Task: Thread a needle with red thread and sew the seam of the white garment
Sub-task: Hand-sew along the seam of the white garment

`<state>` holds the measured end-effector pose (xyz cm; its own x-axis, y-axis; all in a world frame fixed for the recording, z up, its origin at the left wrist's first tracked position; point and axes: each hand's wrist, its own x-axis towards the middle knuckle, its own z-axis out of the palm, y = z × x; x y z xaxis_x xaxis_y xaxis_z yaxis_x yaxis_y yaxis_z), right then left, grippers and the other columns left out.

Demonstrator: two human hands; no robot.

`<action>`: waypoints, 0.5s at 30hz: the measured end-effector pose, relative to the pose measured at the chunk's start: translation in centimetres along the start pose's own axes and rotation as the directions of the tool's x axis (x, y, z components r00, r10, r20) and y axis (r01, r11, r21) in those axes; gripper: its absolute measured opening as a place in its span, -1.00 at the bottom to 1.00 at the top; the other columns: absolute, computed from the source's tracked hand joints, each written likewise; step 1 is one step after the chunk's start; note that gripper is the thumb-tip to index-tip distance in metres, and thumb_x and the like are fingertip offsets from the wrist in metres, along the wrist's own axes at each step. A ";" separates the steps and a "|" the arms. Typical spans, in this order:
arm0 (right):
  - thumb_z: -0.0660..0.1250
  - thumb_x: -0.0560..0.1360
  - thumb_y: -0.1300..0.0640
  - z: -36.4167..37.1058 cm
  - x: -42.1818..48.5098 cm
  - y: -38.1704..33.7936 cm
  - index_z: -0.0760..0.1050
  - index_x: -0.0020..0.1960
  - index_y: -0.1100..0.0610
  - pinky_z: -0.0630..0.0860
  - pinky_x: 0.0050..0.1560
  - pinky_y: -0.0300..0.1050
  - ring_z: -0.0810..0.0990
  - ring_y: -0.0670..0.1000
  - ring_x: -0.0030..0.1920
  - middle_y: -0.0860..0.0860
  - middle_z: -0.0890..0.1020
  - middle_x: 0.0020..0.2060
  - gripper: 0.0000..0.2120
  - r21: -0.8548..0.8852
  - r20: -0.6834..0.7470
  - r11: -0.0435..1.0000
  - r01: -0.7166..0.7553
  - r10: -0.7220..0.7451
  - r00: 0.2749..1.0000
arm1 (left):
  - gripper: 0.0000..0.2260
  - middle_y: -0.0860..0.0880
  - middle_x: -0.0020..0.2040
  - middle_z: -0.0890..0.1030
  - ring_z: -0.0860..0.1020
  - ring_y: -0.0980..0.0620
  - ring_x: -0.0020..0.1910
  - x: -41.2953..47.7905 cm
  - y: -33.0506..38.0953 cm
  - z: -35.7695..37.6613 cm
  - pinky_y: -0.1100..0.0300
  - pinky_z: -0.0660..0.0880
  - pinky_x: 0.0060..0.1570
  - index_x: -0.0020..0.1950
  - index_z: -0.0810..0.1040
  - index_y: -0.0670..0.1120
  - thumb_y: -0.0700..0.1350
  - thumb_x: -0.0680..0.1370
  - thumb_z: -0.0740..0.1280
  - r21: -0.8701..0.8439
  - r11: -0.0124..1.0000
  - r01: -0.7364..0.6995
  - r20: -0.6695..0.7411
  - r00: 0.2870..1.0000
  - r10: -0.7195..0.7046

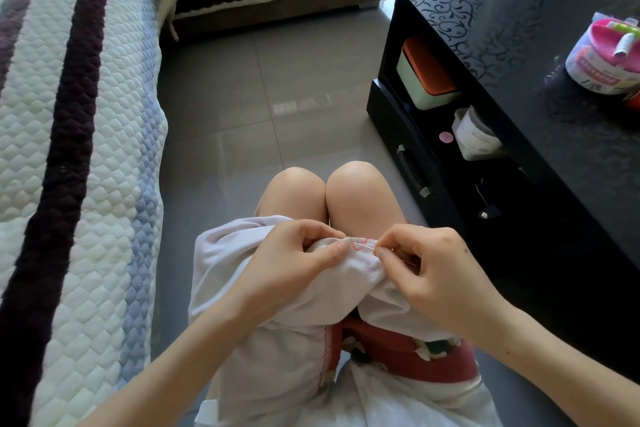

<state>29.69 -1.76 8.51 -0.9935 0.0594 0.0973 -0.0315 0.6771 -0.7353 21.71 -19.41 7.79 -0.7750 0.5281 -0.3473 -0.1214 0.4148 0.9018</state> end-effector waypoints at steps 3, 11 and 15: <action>0.28 0.45 0.11 0.1 0.0 0.1 0.55 -0.27 0.14 0.31 -0.37 -0.34 0.46 -0.01 -0.47 -0.06 0.50 -0.51 -0.83 -0.019 -0.005 1.000 -0.004 0.004 1.000 | -0.75 0.09 -0.10 0.71 0.64 0.16 0.01 0.0 0.0 0.0 0.01 0.52 0.16 -0.08 0.68 0.00 0.11 0.40 0.35 0.006 1.000 -0.003 -0.002 1.000 0.003; 0.29 0.41 0.17 0.1 0.1 -0.3 0.52 -0.31 0.15 0.31 -0.40 -0.27 0.43 -0.01 -0.46 -0.09 0.46 -0.53 -0.86 -0.088 -0.004 0.996 0.033 -0.034 0.999 | -0.77 0.16 -0.07 0.70 0.61 0.24 0.03 -0.2 0.0 0.0 0.09 0.51 0.17 -0.08 0.69 -0.01 0.08 0.40 0.36 0.037 0.999 -0.036 -0.039 0.999 0.038; 0.20 0.44 0.09 0.5 0.3 -0.6 0.48 -0.33 0.11 0.33 -0.39 -0.17 0.38 -0.04 -0.52 -0.11 0.41 -0.54 -0.79 -0.143 0.007 0.989 0.048 -0.048 0.999 | -0.91 0.17 -0.13 0.70 0.62 0.26 -0.04 -0.7 0.4 0.3 0.19 0.53 0.07 -0.13 0.69 -0.02 -0.03 0.47 0.41 0.117 0.981 -0.153 -0.046 0.986 0.159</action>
<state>29.36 -2.48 8.63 -0.9916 0.0223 0.1278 -0.0632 0.7771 -0.6262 22.39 -19.35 8.31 -0.8122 0.5526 -0.1870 0.0720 0.4129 0.9079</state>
